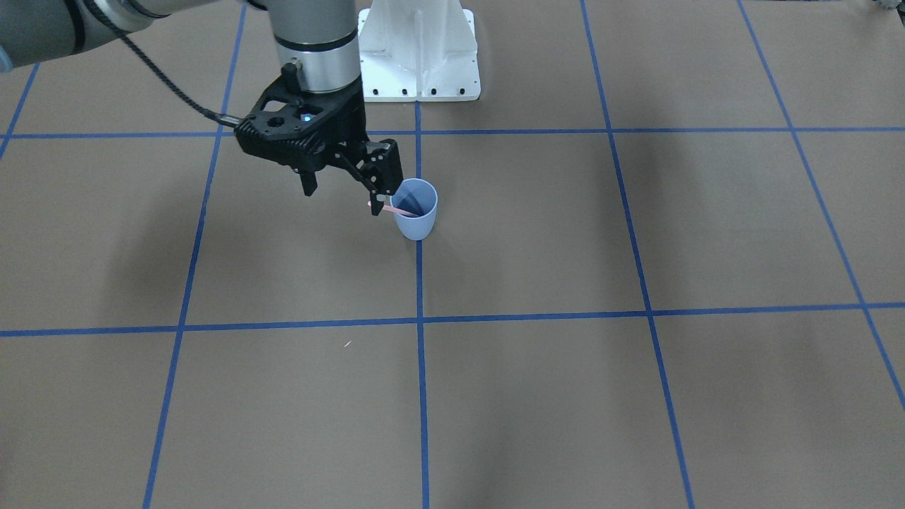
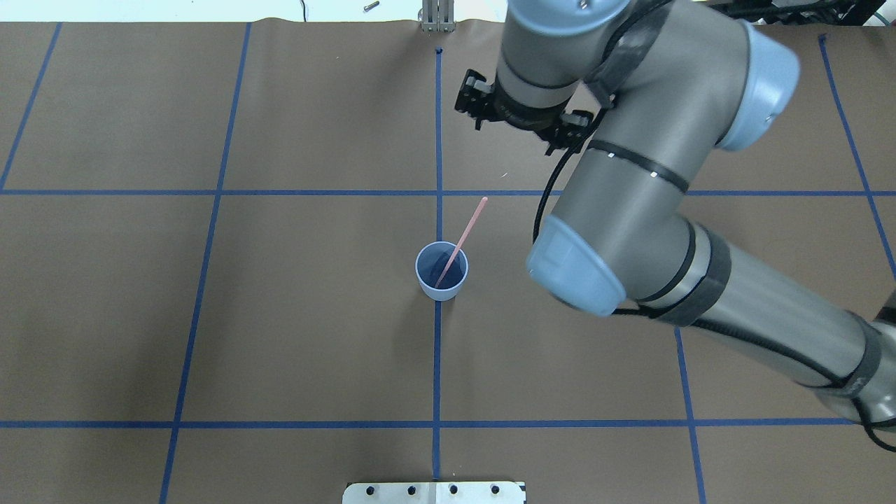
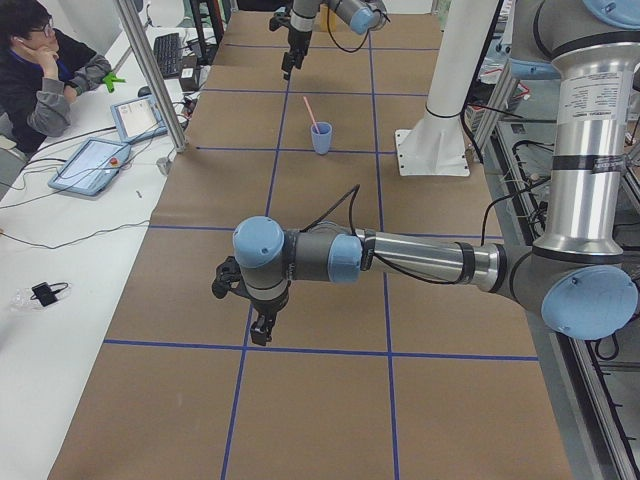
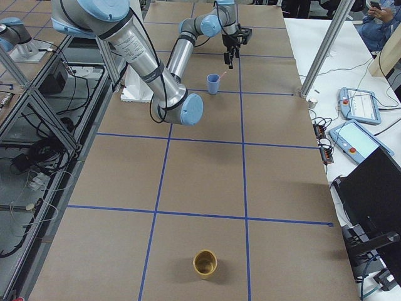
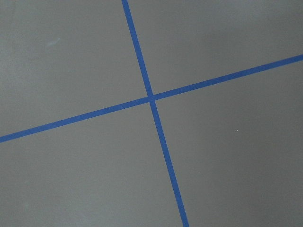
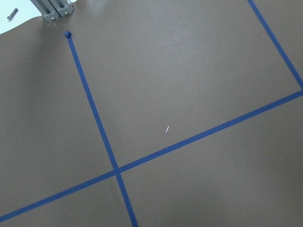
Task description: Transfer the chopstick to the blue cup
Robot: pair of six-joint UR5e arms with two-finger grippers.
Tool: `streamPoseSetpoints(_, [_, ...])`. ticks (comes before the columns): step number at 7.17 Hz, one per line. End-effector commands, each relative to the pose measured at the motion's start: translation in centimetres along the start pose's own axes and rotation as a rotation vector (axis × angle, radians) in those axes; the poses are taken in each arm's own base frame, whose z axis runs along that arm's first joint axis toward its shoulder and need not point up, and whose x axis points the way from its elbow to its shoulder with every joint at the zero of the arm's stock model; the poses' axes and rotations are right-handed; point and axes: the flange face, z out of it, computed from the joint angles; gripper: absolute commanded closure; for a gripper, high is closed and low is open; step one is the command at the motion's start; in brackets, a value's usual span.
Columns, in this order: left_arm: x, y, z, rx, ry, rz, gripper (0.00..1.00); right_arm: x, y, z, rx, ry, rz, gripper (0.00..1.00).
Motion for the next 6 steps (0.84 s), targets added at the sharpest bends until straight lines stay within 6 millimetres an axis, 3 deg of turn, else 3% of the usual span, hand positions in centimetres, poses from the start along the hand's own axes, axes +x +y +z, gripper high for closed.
streamPoseSetpoints(1, [0.2,0.0,-0.3,-0.001,0.0,-0.126,0.01,9.1,-9.7,0.1,-0.042,0.042,-0.184,0.0])
streamPoseSetpoints(2, [0.2,0.0,-0.3,0.001,0.0,-0.156,0.01,14.5,-13.0,1.3,-0.071,0.054,-0.291,0.0])
streamPoseSetpoints(4, [0.0,1.0,0.3,0.001,-0.002,-0.146,0.01,25.2,-17.4,6.2,-0.111,0.059,-0.435,0.0])
streamPoseSetpoints(6, [-0.3,1.9,0.7,0.022,-0.003,-0.054,0.01,36.1,-19.6,7.7,-0.149,0.078,-0.499,0.0])
